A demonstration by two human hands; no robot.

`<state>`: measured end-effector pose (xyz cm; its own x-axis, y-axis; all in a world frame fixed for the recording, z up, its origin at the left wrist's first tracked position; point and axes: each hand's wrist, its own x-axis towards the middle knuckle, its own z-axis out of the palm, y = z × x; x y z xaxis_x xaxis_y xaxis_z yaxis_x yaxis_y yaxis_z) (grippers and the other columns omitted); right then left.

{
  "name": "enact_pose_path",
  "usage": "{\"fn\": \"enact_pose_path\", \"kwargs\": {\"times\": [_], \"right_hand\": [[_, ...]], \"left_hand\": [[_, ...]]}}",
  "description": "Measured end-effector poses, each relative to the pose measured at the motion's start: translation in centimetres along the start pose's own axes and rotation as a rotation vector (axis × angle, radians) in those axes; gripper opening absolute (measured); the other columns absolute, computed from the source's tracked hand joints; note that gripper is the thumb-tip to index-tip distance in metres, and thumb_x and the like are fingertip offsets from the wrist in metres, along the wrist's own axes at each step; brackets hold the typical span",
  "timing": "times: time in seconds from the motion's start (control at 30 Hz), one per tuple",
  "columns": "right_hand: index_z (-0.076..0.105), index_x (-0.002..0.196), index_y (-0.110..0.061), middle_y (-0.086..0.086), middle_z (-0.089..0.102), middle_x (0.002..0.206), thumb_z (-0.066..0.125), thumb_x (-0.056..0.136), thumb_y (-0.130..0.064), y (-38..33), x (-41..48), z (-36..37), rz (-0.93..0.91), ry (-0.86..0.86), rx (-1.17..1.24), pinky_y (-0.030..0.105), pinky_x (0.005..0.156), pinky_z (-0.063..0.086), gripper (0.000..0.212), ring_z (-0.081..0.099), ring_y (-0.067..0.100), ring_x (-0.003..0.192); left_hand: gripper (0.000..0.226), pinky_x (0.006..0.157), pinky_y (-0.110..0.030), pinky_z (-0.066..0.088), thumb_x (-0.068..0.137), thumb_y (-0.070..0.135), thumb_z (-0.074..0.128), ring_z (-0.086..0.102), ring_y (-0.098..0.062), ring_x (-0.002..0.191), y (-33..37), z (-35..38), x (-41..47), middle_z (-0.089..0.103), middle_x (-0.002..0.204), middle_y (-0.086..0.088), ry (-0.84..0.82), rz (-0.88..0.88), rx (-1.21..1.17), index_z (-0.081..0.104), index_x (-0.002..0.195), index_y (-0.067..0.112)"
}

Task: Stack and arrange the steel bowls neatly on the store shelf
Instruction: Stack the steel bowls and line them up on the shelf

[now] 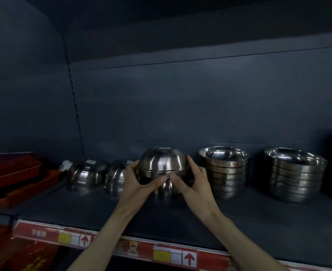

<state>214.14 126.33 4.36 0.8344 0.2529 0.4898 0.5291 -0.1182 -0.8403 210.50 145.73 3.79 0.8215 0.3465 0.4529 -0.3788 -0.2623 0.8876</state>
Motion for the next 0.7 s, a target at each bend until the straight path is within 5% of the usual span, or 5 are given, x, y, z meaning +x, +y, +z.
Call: {"fn": "enact_pose_path", "kwargs": {"times": [0.07,0.23,0.5,0.7], "right_hand": [[0.046,0.131,-0.067,-0.016,0.045,0.133,0.077,0.094,-0.047,-1.2,-0.3,-0.5,0.000,-0.007,0.020,0.004,0.099,0.041,0.052,0.045,-0.009,0.128],[0.042,0.160,-0.042,-0.014,0.045,0.140,0.079,0.087,-0.059,-3.4,-1.0,-2.3,-0.033,0.041,0.022,0.007,0.100,0.039,0.083,0.048,-0.008,0.129],[0.047,0.155,-0.038,-0.018,0.053,0.143,0.082,0.075,-0.073,-6.3,-1.8,-7.3,-0.054,0.124,0.056,0.031,0.112,0.052,0.094,0.060,-0.004,0.125],[0.051,0.155,-0.030,-0.015,0.058,0.137,0.078,0.073,-0.069,-7.0,-2.7,-12.0,-0.069,0.172,-0.019,0.016,0.098,0.048,0.095,0.060,-0.011,0.119]], "left_hand": [[0.108,0.099,-0.024,0.050,0.052,0.062,0.093,0.059,0.003,0.123,1.3,-0.2,-0.6,0.057,0.138,0.013,-0.025,-0.010,-0.042,0.042,0.142,0.031],[0.081,0.097,-0.023,0.053,0.071,0.055,0.091,0.064,0.002,0.121,3.6,0.0,-1.8,0.067,0.129,0.014,-0.029,0.030,-0.098,0.047,0.134,0.031],[0.058,0.097,-0.018,0.055,0.085,0.031,0.074,0.069,-0.007,0.123,8.2,2.2,-2.7,0.077,0.124,0.006,-0.082,0.119,-0.232,0.053,0.136,0.013],[0.055,0.095,-0.013,0.052,0.085,0.027,0.073,0.070,-0.005,0.120,9.8,5.1,-2.9,0.078,0.123,0.007,-0.172,0.148,-0.253,0.054,0.134,0.012]]}}
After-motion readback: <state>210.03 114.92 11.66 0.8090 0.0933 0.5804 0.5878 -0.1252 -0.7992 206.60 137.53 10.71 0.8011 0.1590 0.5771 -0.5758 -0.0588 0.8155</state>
